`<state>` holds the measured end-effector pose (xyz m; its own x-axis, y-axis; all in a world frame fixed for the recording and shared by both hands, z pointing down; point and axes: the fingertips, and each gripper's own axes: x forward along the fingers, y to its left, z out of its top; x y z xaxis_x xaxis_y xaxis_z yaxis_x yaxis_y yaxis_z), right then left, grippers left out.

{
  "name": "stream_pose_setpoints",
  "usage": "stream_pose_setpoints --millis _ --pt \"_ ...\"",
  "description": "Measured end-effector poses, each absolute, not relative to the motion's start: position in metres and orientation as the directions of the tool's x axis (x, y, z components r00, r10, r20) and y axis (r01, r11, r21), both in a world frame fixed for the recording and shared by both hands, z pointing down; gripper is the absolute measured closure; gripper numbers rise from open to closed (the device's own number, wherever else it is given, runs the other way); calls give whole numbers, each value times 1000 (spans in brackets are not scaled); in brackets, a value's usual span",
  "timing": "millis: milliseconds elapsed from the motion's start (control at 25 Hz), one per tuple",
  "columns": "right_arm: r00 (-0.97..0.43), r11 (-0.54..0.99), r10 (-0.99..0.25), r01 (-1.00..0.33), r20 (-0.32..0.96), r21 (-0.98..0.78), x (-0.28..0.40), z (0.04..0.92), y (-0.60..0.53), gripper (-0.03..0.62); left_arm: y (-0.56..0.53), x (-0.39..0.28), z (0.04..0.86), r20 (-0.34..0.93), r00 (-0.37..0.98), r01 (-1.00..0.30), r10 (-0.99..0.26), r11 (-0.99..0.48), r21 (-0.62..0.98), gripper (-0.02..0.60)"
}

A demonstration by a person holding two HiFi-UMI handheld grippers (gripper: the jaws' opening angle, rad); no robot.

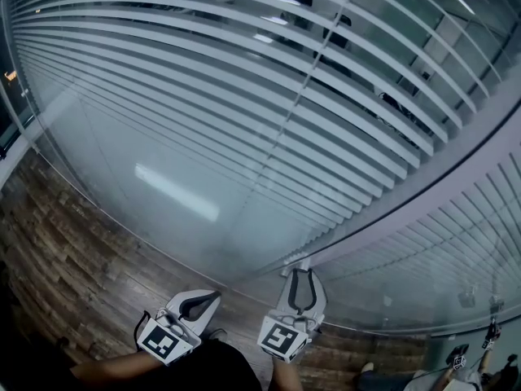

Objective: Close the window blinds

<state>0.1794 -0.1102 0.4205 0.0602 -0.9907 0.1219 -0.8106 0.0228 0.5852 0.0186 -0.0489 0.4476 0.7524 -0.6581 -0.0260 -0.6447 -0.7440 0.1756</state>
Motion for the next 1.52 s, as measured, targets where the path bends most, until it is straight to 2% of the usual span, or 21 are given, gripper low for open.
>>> stream_pose_setpoints --millis 200,280,360,480,560,680,800,920,1240,1520 --pt "73 66 -986 -664 153 745 179 421 -110 467 -45 19 449 -17 748 -649 -663 -737 186 583" --pt "52 71 -988 -678 144 732 177 421 -110 465 -44 18 450 -21 746 -651 -666 -735 190 583" --pt "-8 72 -994 -806 112 587 176 416 -107 462 -42 17 453 -15 743 -653 -669 -730 199 583" --pt "-48 64 -996 -969 69 238 180 410 -100 431 -39 15 454 -10 739 -657 -674 -724 209 583" --pt "-32 34 -999 -998 40 48 184 409 -98 428 -38 14 455 -9 738 -658 -674 -723 209 583" --pt "-9 3 -1000 -973 26 -233 189 410 -105 434 -36 15 454 -9 742 -653 -670 -727 211 583" --pt "8 -26 -999 -941 52 -338 187 414 -113 425 -32 15 451 -9 747 -648 -665 -731 215 583" --pt "34 -49 -998 -950 56 -308 188 415 -110 459 -26 10 454 -11 746 -648 -666 -729 220 583" --pt "18 -21 -997 -999 69 -49 186 410 -109 461 -12 19 441 -35 770 -625 -637 -764 161 583" --pt "-32 52 -993 -982 111 180 183 405 -112 457 -10 20 437 -38 761 -634 -648 -755 164 583"
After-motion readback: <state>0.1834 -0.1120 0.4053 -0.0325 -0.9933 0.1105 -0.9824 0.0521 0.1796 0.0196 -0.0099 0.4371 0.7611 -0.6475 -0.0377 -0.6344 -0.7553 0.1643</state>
